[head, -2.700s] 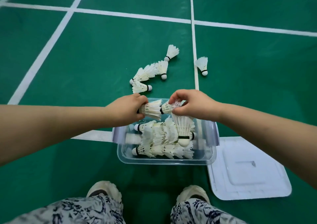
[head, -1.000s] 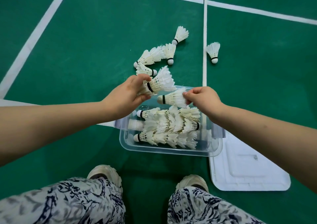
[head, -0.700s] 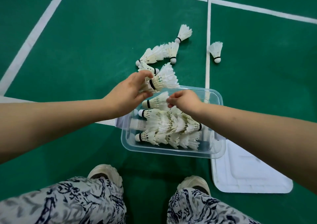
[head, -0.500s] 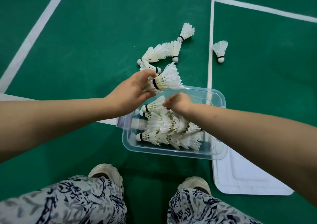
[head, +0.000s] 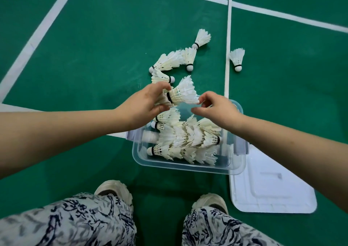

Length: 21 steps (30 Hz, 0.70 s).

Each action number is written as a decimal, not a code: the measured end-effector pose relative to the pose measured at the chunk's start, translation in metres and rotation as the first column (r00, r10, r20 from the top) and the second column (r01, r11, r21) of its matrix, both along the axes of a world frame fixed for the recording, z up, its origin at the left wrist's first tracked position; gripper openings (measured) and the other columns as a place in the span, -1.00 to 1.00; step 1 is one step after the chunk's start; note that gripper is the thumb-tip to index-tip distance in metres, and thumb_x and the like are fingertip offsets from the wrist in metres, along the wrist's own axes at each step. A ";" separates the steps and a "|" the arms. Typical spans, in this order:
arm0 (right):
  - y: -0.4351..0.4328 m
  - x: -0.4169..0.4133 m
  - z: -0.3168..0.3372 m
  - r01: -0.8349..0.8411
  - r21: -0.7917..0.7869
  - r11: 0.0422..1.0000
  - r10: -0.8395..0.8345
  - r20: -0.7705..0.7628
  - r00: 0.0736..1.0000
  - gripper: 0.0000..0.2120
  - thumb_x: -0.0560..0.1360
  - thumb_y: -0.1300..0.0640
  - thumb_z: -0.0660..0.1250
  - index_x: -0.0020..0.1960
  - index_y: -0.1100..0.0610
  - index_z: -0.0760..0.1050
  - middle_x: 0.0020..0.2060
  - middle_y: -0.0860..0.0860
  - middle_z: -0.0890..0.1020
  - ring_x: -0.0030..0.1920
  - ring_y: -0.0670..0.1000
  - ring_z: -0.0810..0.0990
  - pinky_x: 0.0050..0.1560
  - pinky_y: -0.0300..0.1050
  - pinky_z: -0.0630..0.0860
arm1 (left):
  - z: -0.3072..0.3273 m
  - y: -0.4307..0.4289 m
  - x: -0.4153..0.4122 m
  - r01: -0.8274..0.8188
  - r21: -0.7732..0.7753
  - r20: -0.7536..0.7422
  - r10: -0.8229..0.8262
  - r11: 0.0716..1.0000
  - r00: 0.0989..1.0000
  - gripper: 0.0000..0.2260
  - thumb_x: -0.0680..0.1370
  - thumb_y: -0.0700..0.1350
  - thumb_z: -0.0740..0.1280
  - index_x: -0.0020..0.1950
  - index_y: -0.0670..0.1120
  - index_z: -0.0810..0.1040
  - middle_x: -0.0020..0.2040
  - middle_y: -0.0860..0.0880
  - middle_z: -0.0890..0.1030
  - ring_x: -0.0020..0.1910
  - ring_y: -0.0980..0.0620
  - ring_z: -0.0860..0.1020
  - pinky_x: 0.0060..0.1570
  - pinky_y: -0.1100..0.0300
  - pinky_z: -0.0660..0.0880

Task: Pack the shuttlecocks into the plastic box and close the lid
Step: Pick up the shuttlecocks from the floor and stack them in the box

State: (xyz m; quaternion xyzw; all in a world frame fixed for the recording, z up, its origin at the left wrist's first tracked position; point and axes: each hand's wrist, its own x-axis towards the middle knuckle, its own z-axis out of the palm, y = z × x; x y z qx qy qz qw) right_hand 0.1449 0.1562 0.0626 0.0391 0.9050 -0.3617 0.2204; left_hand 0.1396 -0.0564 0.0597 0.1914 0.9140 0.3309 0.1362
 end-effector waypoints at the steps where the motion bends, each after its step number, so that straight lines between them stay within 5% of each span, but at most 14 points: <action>1: 0.005 0.005 0.006 0.010 -0.018 1.000 -0.011 -0.043 0.999 -0.77 0.43 -0.02 0.41 -0.03 0.02 0.41 -0.29 -0.12 0.47 -0.35 -0.15 0.44 -0.30 -0.29 0.36 | -0.001 0.001 0.001 0.002 -0.008 0.011 -0.002 1.000 1.000 -0.61 0.53 -0.08 0.29 0.33 -0.04 0.28 -0.01 0.04 0.33 -0.14 0.06 0.33 -0.17 0.29 0.19; 4: 0.008 0.016 0.014 -0.002 -0.064 0.998 -0.006 -0.132 0.991 -0.77 0.42 -0.06 0.41 -0.01 -0.04 0.41 -0.26 -0.12 0.45 -0.35 -0.17 0.42 -0.24 -0.23 0.36 | -0.002 0.006 0.003 0.046 -0.033 0.041 -0.044 0.998 0.998 -0.61 0.53 -0.08 0.29 0.33 -0.03 0.28 0.04 -0.03 0.44 -0.08 0.03 0.39 -0.12 0.25 0.23; 9: 0.003 0.019 0.014 -0.032 0.005 0.999 0.033 -0.253 0.967 -0.77 0.50 0.04 0.35 -0.29 0.02 0.40 -0.46 -0.11 0.39 -0.42 -0.15 0.35 -0.38 -0.42 0.27 | -0.003 0.012 0.008 0.103 -0.091 0.044 -0.100 0.991 0.994 -0.57 0.53 -0.06 0.30 0.36 -0.04 0.27 0.26 -0.13 0.41 0.18 -0.08 0.44 0.03 0.21 0.31; 16: 0.017 0.030 -0.013 0.142 -0.261 0.955 -0.200 -0.210 0.957 -0.63 0.47 0.15 0.37 -0.46 0.03 0.33 -0.59 -0.12 0.32 -0.50 -0.17 0.27 -0.41 -0.31 0.22 | 0.001 0.000 -0.009 0.067 -0.243 -0.137 -0.103 0.968 0.985 -0.57 0.51 -0.03 0.30 0.35 -0.03 0.31 0.28 -0.15 0.40 0.08 -0.16 0.50 0.02 0.09 0.39; 21: 0.025 0.036 -0.033 0.096 -0.130 0.987 -0.115 -0.148 0.982 -0.61 0.51 0.09 0.32 -0.45 0.07 0.30 -0.53 -0.05 0.32 -0.44 -0.04 0.28 -0.33 -0.15 0.26 | -0.007 -0.002 -0.010 0.131 -0.274 -0.163 -0.180 0.953 0.970 -0.57 0.50 -0.05 0.33 0.35 -0.04 0.35 0.21 -0.16 0.44 0.01 -0.16 0.53 0.00 0.04 0.44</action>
